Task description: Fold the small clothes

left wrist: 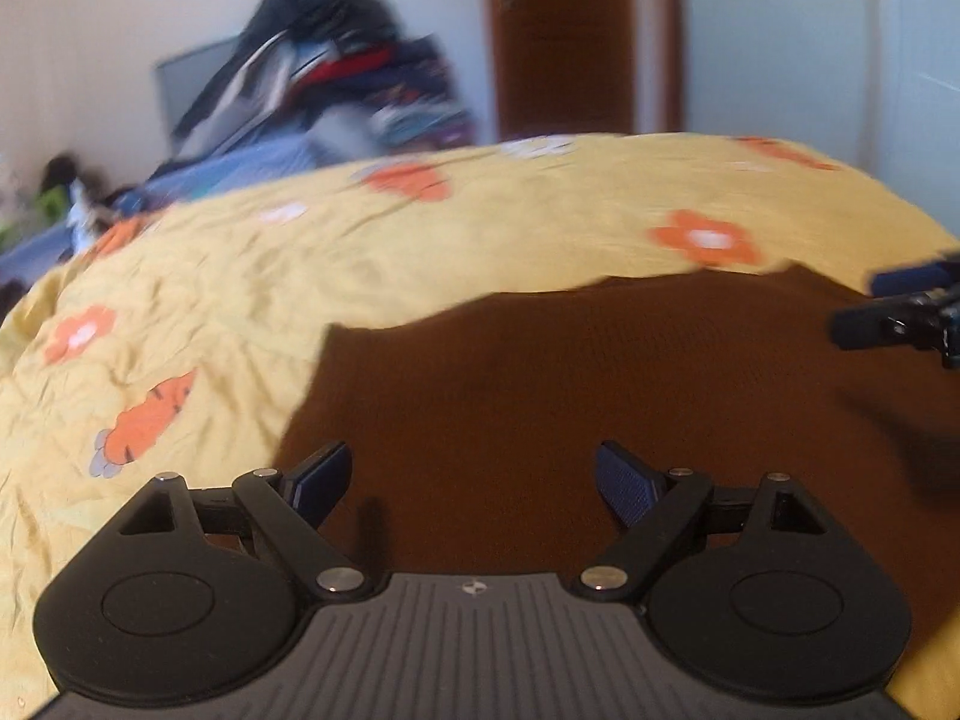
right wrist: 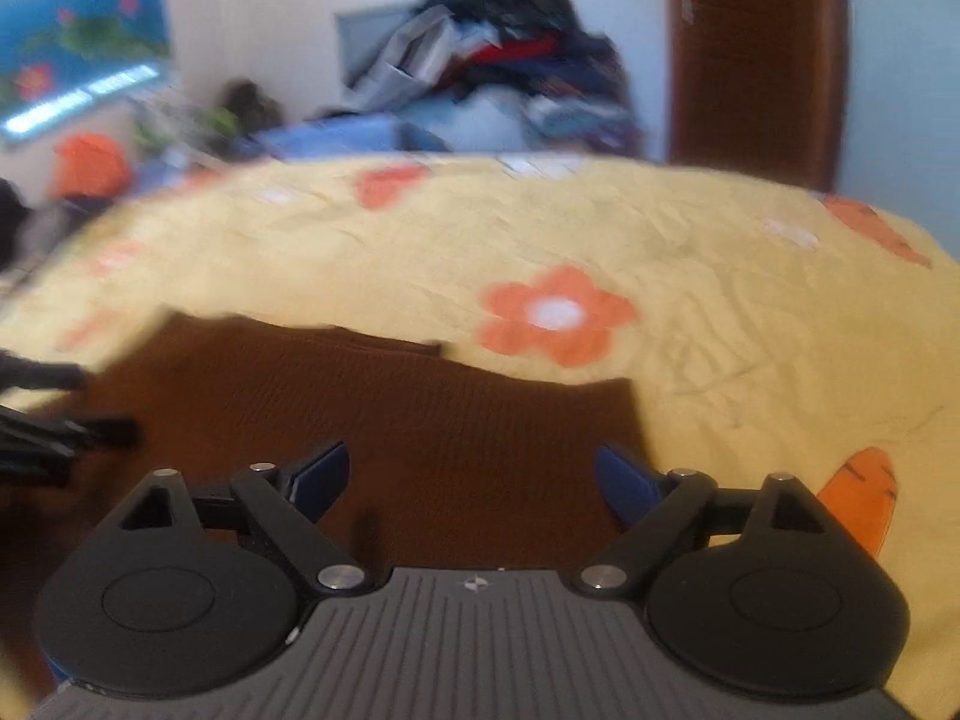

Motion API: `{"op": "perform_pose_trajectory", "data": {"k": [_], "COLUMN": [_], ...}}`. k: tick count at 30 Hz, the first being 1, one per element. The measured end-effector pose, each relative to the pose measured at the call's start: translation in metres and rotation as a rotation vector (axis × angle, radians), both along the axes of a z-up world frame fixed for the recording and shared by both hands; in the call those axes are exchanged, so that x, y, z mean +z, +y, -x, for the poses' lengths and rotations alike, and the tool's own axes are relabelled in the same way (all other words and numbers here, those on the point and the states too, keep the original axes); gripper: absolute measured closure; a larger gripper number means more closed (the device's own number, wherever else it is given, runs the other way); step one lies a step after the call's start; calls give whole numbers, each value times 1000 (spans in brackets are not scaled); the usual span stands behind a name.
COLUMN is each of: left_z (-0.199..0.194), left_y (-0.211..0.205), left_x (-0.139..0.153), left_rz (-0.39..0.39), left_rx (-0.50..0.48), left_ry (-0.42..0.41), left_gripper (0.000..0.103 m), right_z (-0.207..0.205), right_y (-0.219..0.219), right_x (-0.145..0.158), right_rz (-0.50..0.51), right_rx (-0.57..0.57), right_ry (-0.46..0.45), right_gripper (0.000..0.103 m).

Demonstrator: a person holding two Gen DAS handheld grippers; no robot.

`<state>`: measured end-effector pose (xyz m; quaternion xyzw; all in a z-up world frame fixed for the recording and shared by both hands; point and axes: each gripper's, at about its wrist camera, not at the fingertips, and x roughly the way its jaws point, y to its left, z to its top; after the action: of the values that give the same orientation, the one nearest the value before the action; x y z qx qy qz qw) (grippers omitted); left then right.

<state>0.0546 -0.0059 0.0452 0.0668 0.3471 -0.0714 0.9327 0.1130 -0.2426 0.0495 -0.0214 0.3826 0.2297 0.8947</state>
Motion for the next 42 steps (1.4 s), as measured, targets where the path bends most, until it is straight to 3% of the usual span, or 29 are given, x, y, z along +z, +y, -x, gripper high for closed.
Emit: {"op": "perform_pose_trajectory", "data": {"k": [1, 3, 5, 7, 9, 12, 15, 18, 20, 23, 26, 28, 30, 31, 32, 33, 34, 35, 37, 40, 42], "left_z": [13, 26, 37, 37, 40, 64, 82, 88, 84, 81, 76, 79, 80, 80, 79, 77, 75, 76, 83, 101, 107], "left_y": [-8, -22, -21, -19, -16, 9, 47, 104, 140, 162, 161, 152, 148, 147, 147, 147, 148, 152, 152, 143, 141], "left_x": [-2, -16, -25, -24, -11, 7, 9, 1, -10, -16, -27, -28, -27, -27, -27, -27, -28, -28, -22, -4, -10], "left_rz": [-29, -123, -117, -103, -89, 53, 151, 394, 578, 770, 921, 912, 890, 881, 858, 829, 802, 788, 762, 667, 615], "left_rx": [-47, -93, -71, -52, -33, -41, 82, 243, 352, 342, 241, 233, 236, 251, 266, 285, 304, 306, 295, 225, 206], "left_ry": [-4, 19, -47, -44, -9, 19, 79, 172, 255, 320, 434, 429, 417, 413, 414, 421, 432, 438, 407, 330, 344], "left_gripper": [14, 14, 14, 14, 14, 14, 14, 14, 14, 14, 14, 15, 17, 29, 51, 62, 80, 85, 90, 92, 92], "right_z": [18, 45, 60, 79, 76, 84, 105, 113, 111, 113, 102, 96, 91, 88, 86, 84, 82, 79, 77, 83, 88], "right_y": [0, 10, 24, 20, 15, 7, -28, -73, -100, -116, -117, -110, -104, -102, -100, -97, -96, -94, -97, -103, -111], "right_x": [7, 7, -16, -28, -21, 4, 24, 21, 6, -1, -14, -24, -26, -27, -29, -30, -32, -35, -37, -16, -8], "right_rz": [-31, 12, 148, 153, 140, 110, -35, -164, -262, -405, -584, -656, -670, -676, -673, -661, -634, -599, -570, -556, -508], "right_rx": [42, 103, 155, 182, 171, 117, 53, -99, -194, -213, -216, -200, -204, -214, -222, -222, -225, -231, -217, -182, -178], "right_ry": [-12, 10, 61, -44, -4, 67, 99, 207, 342, 427, 582, 636, 627, 619, 614, 612, 620, 635, 627, 552, 512], "right_gripper": [0, 0, 0, 0, 0, 1, 0, 0, 0, 0, 0, 0, 1, 8, 22, 34, 66, 85, 85, 88, 88]}}
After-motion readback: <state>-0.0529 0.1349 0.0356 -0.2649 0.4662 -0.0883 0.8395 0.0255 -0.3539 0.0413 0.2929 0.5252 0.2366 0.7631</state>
